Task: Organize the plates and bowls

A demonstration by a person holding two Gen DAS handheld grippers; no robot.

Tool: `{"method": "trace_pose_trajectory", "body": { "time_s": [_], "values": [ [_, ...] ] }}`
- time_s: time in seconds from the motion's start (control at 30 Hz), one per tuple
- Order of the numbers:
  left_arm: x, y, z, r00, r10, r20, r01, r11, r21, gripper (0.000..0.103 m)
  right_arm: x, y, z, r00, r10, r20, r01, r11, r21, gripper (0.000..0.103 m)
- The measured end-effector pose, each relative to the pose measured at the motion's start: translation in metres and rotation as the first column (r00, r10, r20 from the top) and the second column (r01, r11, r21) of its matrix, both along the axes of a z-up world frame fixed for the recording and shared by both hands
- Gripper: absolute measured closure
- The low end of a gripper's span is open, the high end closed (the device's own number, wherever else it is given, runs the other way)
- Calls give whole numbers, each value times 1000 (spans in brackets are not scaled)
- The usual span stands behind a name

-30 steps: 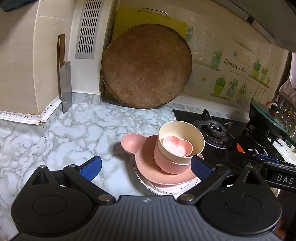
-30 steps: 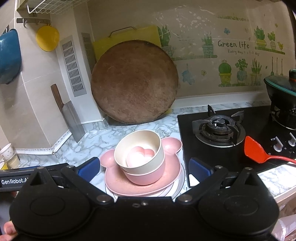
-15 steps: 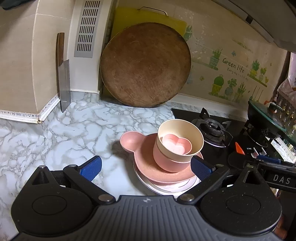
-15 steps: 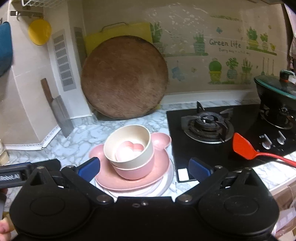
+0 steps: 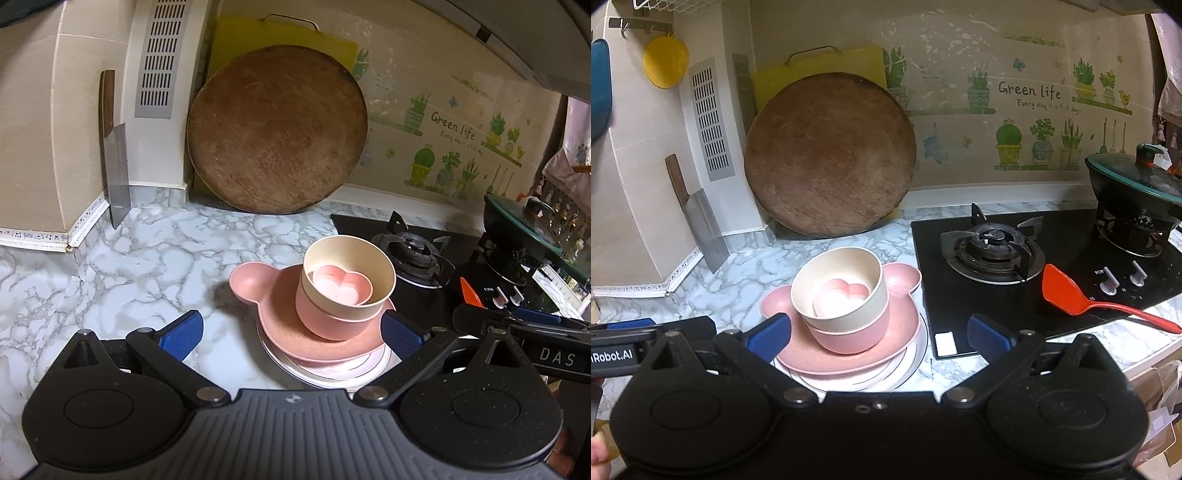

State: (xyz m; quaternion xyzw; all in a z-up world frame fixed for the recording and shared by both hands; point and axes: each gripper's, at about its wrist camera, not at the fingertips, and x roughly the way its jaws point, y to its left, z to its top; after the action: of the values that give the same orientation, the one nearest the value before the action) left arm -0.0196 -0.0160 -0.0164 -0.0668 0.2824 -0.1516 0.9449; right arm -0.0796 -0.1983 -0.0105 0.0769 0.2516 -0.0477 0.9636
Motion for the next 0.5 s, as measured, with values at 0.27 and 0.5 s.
{"method": "trace_pose_trajectory", "body": {
  "time_s": [0.27, 0.5],
  "values": [
    [0, -2, -1, 1000, -15, -12, 15, 1000, 0, 0, -3, 1, 0, 1000, -7, -12, 7, 1000, -10, 0],
    [-1, -4, -3, 999, -37, -26, 37, 999, 0, 0, -9, 0, 0, 1000, -16, -11, 16, 1000, -12, 0]
  ]
}}
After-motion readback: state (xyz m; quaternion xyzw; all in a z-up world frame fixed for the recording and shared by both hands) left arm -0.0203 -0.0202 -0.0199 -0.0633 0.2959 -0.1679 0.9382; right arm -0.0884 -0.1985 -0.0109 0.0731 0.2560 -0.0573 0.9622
